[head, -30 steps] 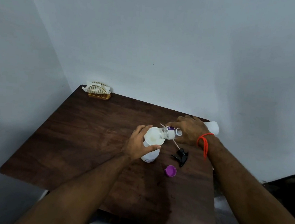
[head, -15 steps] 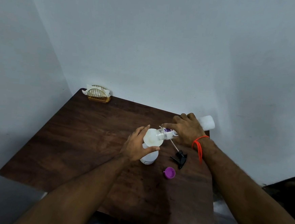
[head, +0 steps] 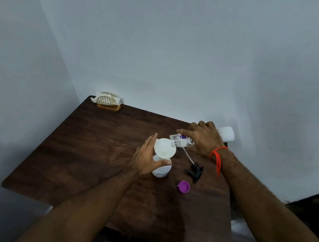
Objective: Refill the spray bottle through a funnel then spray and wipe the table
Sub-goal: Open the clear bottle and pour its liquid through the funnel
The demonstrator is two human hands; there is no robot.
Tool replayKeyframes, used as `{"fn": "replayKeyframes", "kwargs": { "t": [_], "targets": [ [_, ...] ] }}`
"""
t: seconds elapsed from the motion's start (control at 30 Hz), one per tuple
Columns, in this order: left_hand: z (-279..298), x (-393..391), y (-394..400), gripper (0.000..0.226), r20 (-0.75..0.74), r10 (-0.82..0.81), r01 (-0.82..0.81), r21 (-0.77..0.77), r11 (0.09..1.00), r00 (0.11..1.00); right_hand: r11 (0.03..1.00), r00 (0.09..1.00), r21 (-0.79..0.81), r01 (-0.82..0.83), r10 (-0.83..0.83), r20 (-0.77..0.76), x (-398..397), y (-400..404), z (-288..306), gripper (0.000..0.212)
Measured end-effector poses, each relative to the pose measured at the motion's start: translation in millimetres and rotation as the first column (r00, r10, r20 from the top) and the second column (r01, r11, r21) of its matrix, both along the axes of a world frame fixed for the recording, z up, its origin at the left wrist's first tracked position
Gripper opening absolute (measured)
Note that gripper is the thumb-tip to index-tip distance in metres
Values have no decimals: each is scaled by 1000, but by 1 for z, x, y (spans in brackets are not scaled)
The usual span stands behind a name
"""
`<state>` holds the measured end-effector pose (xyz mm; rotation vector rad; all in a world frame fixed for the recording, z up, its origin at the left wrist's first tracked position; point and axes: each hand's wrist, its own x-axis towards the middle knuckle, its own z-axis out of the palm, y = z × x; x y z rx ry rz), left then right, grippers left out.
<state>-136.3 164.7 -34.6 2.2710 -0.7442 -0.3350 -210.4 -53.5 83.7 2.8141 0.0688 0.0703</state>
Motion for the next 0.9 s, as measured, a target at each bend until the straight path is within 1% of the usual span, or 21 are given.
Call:
{"fn": "replayKeyframes", "kwargs": {
  "t": [0.17, 0.3, 0.37, 0.53, 0.73, 0.9],
  "targets": [
    [-4, -1, 4, 128, -65, 14, -15, -17, 1000, 998, 999, 1000, 51, 6, -7, 10, -1, 1, -4, 57],
    [-6, -3, 5, 133, -119, 44, -49, -43, 998, 992, 995, 999, 90, 38, -38, 5, -1, 2, -8, 61],
    [-8, -4, 6, 130, -140, 56, -64, -59, 996, 989, 993, 999, 109, 43, -43, -2, -1, 1, -11, 63],
    [-10, -3, 3, 107, -133, 65, -80, -118, 990, 989, 991, 998, 129, 45, -38, -59, 2, 7, -21, 68],
    [-8, -4, 0, 109, -111, 63, -79, -146, 986, 992, 987, 994, 152, 61, -47, -94, 5, 5, -34, 67],
    [-4, -5, -2, 105, -86, 34, -50, -197, 979, 996, 983, 994, 169, 67, -53, -91, 5, 2, -37, 67]
  ]
}}
